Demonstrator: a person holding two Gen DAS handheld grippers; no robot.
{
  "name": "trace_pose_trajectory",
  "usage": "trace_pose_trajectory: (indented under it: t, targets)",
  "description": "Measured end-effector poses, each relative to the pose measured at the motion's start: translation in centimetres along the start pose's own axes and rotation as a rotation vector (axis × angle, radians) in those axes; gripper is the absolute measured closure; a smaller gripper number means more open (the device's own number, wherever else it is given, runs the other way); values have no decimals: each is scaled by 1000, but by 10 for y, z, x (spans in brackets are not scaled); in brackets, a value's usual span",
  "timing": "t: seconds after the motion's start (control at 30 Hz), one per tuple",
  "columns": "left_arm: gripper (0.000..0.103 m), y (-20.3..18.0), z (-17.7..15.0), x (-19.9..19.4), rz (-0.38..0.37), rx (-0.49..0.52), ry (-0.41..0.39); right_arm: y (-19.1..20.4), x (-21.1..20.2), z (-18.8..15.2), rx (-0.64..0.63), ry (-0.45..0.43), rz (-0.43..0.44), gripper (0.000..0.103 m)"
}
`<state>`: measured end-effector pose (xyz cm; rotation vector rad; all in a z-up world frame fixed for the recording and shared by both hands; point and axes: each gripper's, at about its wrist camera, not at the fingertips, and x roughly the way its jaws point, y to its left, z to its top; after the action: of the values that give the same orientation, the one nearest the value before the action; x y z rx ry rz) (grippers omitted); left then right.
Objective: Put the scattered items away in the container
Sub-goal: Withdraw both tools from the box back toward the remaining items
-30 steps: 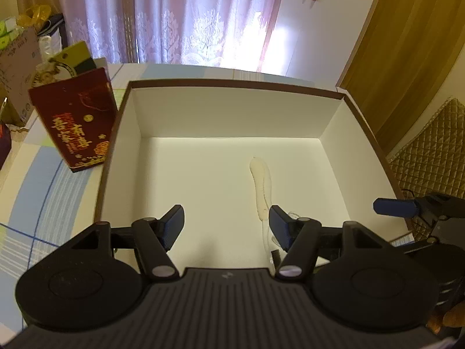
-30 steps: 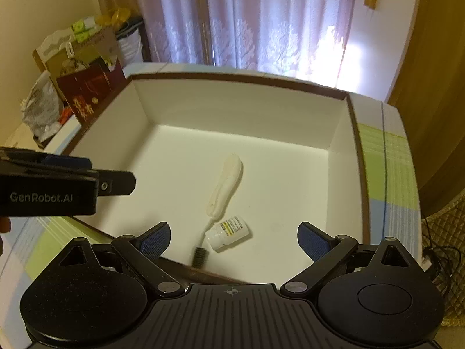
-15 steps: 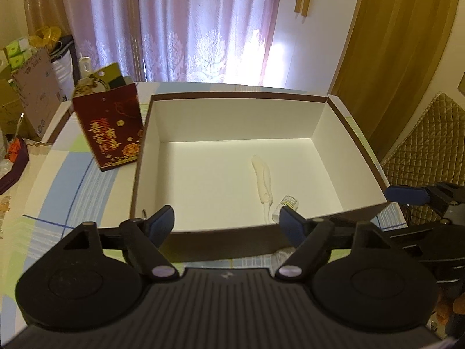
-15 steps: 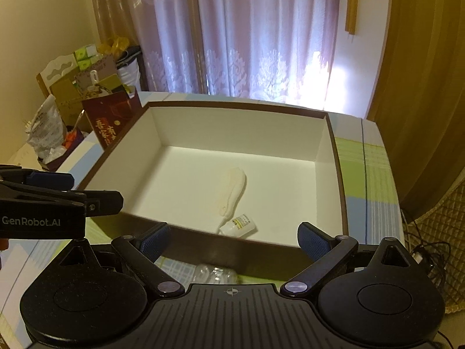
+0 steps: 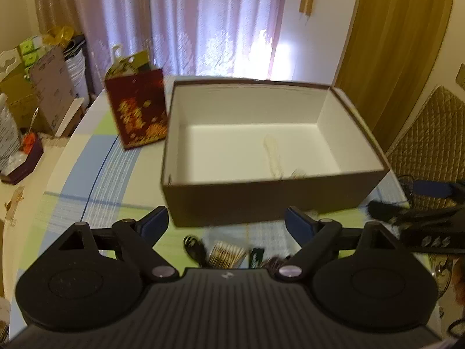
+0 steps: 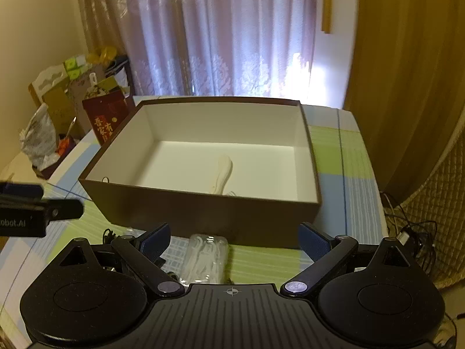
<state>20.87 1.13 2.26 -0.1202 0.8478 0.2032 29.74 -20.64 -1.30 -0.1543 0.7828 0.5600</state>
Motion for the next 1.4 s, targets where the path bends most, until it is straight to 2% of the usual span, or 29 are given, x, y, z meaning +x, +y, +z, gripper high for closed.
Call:
trace_pose_trajectory:
  t: [0.1,0.23,0.47,0.93,1.17,1.37,1.4]
  targets:
    - [18,7,-11,-1,14,-6,13,-6,-5,-7,25,-7,-27,0]
    - [18,14,-24,-4,27,1,18,-13,-18,-18,54,-49,4,0]
    - [18,18,-44,-7,32,13,45,-11,-33,-43,94,-63,1,0]
    - [18,11,-84,2,-2,21,136,-4,-16,-94,106,64,-7,0]
    - [18,7,-83,11,0,29,155,-12,-4,-99,98,102,-39,0]
    - [18,6,-81,20,9,34,173,-15,8,-105,96,141,-33,0]
    - [18,6,-81,22,10,36,177,-15,10,-106,90,144,-32,7]
